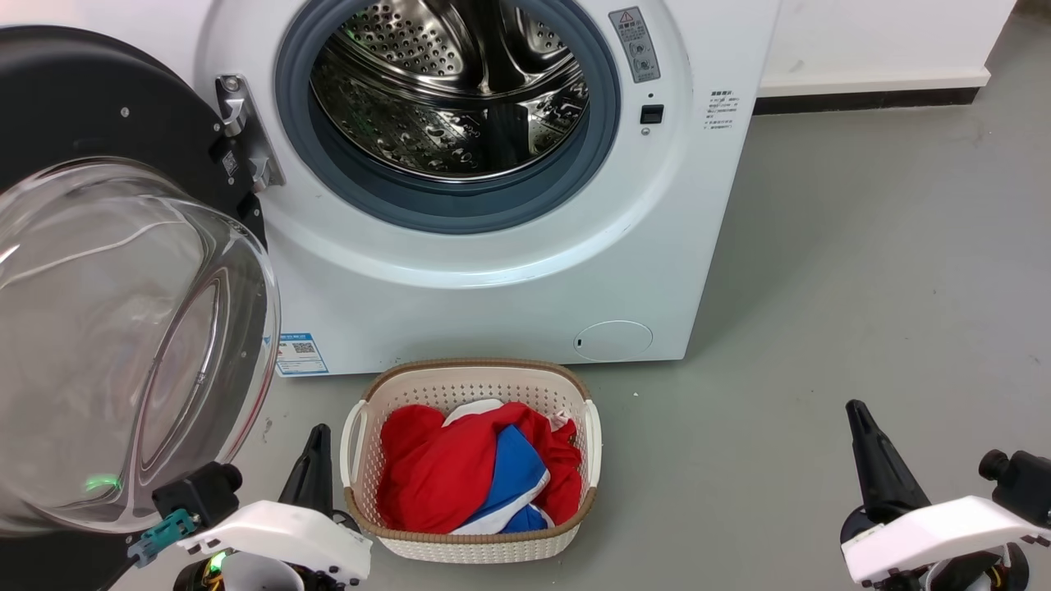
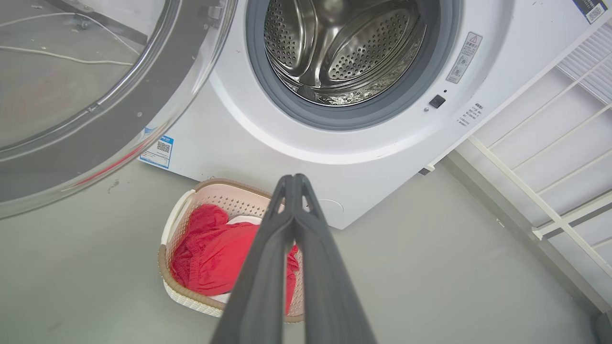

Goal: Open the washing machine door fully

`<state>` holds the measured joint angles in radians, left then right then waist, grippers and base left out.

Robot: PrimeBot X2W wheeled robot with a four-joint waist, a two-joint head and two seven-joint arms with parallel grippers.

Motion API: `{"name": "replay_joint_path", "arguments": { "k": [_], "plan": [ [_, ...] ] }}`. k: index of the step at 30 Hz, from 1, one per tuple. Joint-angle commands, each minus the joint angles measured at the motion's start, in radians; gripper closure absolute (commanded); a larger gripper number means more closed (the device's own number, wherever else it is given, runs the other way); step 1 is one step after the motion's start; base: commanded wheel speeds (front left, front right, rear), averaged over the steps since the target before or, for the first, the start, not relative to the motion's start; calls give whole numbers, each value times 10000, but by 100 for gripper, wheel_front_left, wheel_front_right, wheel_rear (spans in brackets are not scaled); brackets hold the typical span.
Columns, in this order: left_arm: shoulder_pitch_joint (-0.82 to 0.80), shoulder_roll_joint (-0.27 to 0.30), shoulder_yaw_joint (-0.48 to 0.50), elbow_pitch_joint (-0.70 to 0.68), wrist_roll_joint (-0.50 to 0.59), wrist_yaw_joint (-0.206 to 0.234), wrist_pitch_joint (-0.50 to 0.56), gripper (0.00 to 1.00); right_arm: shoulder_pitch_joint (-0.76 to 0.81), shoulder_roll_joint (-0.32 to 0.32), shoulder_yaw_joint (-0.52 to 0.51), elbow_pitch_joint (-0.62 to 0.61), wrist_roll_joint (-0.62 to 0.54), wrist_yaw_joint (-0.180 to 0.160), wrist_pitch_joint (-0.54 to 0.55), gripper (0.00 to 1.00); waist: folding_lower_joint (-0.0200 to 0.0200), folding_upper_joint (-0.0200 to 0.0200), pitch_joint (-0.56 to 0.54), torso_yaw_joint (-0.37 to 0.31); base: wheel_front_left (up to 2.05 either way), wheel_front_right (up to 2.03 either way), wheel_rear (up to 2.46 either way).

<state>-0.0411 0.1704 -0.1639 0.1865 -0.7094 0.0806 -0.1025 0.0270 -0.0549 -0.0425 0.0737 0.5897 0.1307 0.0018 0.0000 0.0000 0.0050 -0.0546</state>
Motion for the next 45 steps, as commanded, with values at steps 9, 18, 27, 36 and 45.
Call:
{"name": "replay_joint_path", "arguments": {
  "k": [9, 18, 27, 36, 45],
  "plan": [
    [-353, -126, 431, -26, -1371, -331, 278, 100, -426, -72, -94, 142, 1559, 0, 151, 100, 0, 0, -2, 50, 0, 0, 0],
    [-412, -261, 739, 47, -2476, -586, 520, 100, -574, -76, -161, 359, 2803, 0, 269, 100, 0, 0, -3, 99, 0, 0, 0],
    [-456, -384, 1026, 124, -3480, -825, 745, 100, -706, -76, -225, 562, 3931, 0, 384, 100, 0, 0, -5, 148, 0, 0, 0],
    [-502, -494, 1293, 193, -4393, -1032, 961, 100, -813, -73, -286, 742, 4960, 0, 483, 100, 0, 0, -7, 197, 0, 0, 0],
    [-548, -613, 1540, 263, -5233, -1235, 1157, 100, -925, -68, -347, 916, 5917, 0, 584, 100, 0, 0, -8, 247, 0, 0, 0]
  ]
}}
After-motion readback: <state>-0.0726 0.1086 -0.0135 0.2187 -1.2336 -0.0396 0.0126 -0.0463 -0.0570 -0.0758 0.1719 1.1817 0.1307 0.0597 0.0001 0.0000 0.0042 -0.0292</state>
